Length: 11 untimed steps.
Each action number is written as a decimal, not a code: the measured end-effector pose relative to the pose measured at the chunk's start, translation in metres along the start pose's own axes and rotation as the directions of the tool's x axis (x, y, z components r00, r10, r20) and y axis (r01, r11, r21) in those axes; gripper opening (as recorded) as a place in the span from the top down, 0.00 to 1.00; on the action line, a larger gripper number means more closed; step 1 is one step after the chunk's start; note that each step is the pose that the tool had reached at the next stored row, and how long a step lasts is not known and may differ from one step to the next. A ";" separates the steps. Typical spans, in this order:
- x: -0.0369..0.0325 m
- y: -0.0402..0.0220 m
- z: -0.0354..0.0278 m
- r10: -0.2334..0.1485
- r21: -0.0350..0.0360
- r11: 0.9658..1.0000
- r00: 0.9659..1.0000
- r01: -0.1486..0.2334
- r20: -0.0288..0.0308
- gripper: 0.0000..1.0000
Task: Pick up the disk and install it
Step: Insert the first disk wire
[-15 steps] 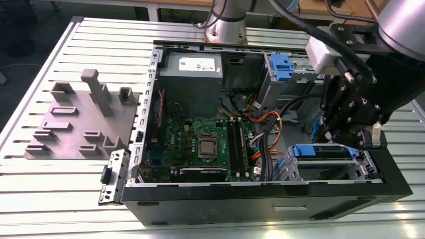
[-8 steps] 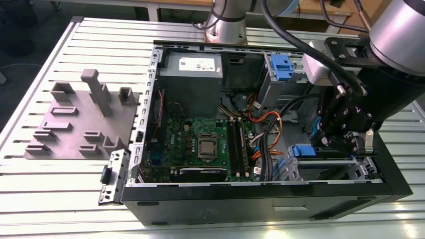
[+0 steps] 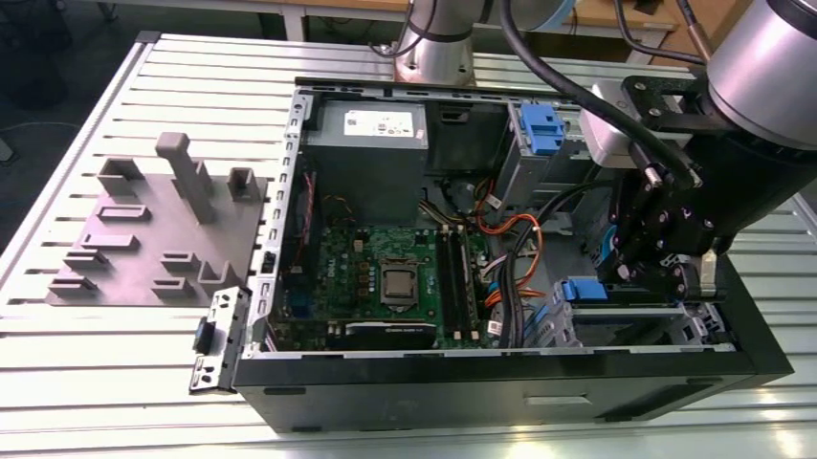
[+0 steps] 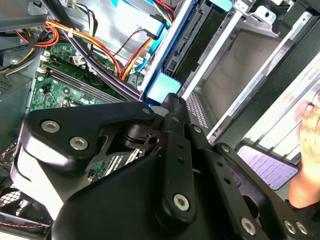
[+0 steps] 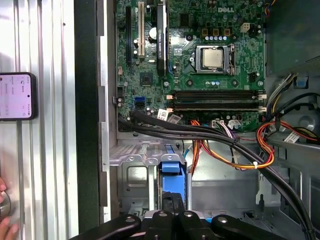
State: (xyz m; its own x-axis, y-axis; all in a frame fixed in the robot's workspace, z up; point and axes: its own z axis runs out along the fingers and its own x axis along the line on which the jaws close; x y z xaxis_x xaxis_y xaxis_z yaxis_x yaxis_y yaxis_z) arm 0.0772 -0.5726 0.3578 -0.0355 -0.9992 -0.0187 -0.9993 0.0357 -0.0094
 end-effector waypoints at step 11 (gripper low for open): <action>-0.0002 -0.0068 0.0002 0.000 -0.001 1.000 1.000 0.000 0.000 0.89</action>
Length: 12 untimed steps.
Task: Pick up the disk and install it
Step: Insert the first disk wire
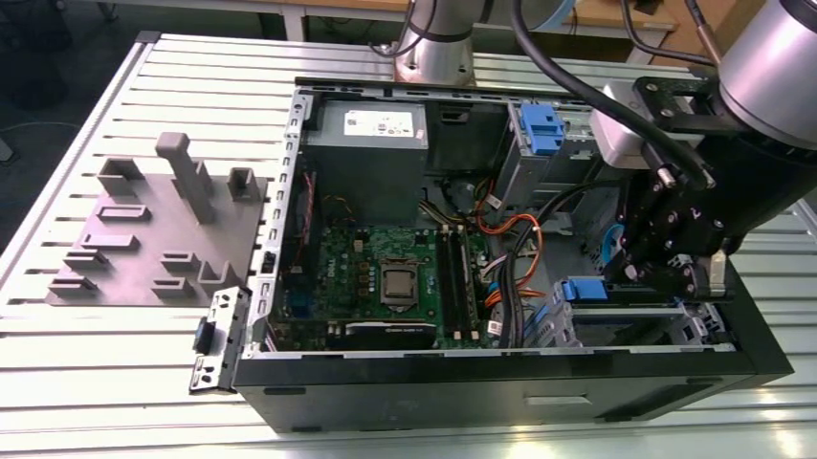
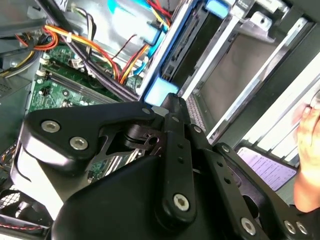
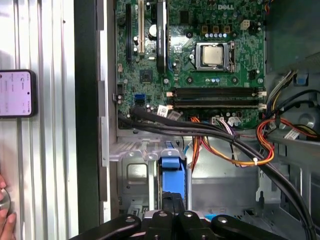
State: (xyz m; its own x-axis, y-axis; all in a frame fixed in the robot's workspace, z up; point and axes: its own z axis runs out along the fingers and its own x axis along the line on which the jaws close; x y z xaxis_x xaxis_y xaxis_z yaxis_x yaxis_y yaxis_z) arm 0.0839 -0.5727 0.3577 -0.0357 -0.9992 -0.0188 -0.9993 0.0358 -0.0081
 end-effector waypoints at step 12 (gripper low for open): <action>-0.0004 -0.0071 -0.0034 0.000 -0.001 1.000 1.000 0.000 0.000 0.89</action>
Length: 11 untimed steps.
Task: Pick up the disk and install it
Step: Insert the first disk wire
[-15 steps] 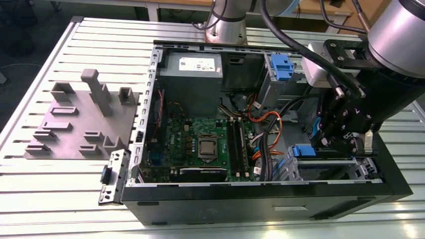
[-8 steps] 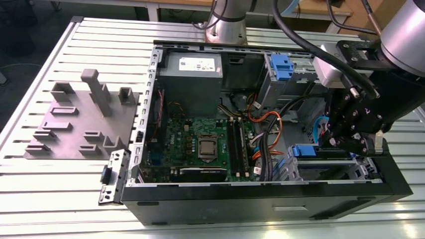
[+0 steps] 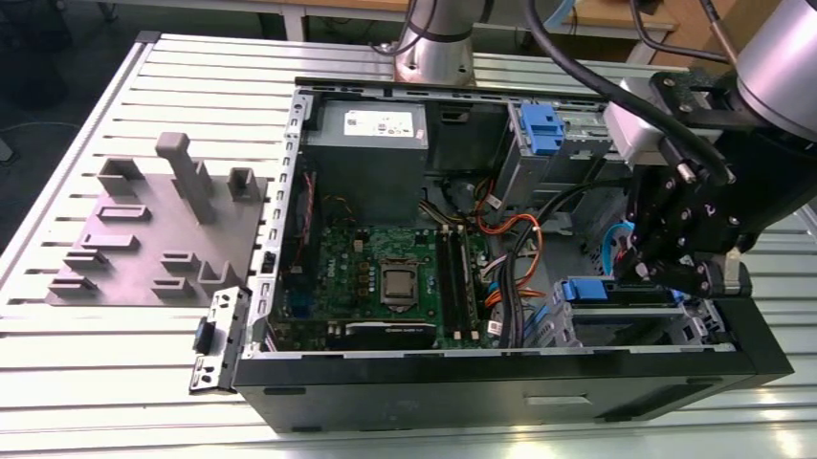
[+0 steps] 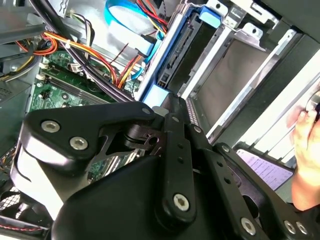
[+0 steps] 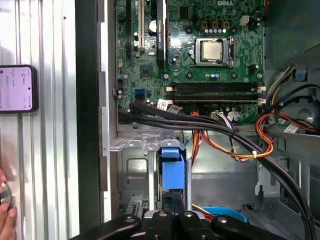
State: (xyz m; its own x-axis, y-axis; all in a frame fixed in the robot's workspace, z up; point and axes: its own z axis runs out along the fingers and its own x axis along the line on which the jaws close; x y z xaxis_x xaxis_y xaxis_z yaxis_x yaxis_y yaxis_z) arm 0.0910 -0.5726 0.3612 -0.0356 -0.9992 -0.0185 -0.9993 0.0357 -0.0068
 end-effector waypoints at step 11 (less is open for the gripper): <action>-0.0007 -0.0036 -0.0070 0.000 0.000 1.000 1.000 0.000 0.000 0.89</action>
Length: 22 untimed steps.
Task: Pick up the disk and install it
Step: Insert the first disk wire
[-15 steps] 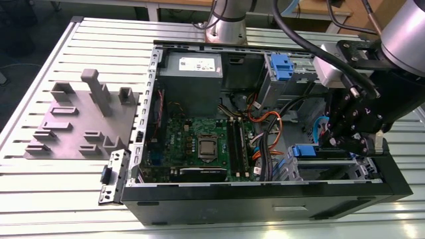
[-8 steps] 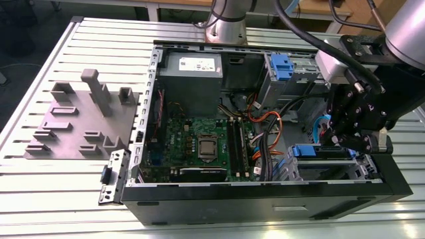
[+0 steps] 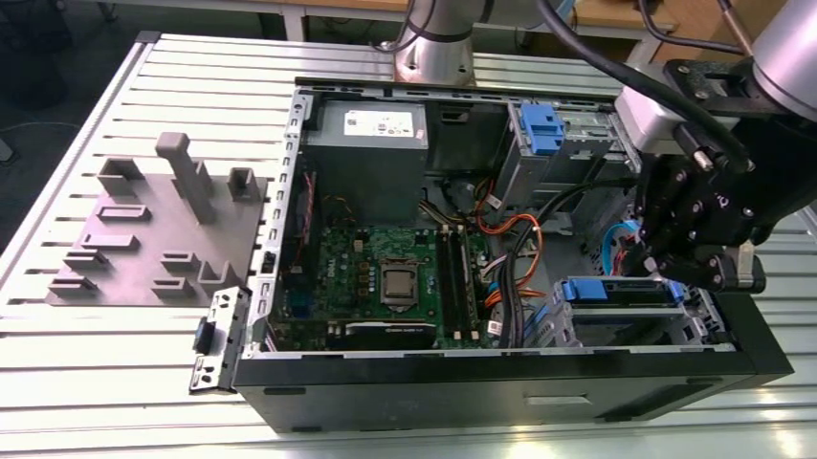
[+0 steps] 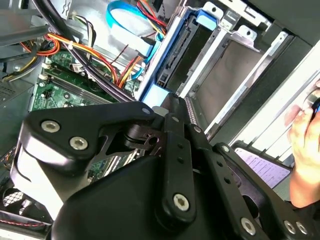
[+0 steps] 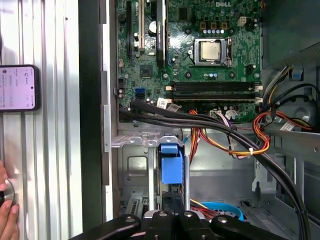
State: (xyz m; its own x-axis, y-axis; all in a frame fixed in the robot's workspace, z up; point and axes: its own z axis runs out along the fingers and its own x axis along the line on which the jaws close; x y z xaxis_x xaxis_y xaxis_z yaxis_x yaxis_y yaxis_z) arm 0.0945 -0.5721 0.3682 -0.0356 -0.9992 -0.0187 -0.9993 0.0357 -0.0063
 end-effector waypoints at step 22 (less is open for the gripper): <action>-0.0009 -0.0138 0.0003 0.000 -0.003 1.000 1.000 0.000 0.000 0.89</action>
State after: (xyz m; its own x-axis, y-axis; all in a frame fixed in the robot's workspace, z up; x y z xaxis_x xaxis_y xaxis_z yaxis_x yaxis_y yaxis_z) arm 0.1084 -0.5716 0.3680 -0.0357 -0.9992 -0.0185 -0.9994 0.0357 -0.0035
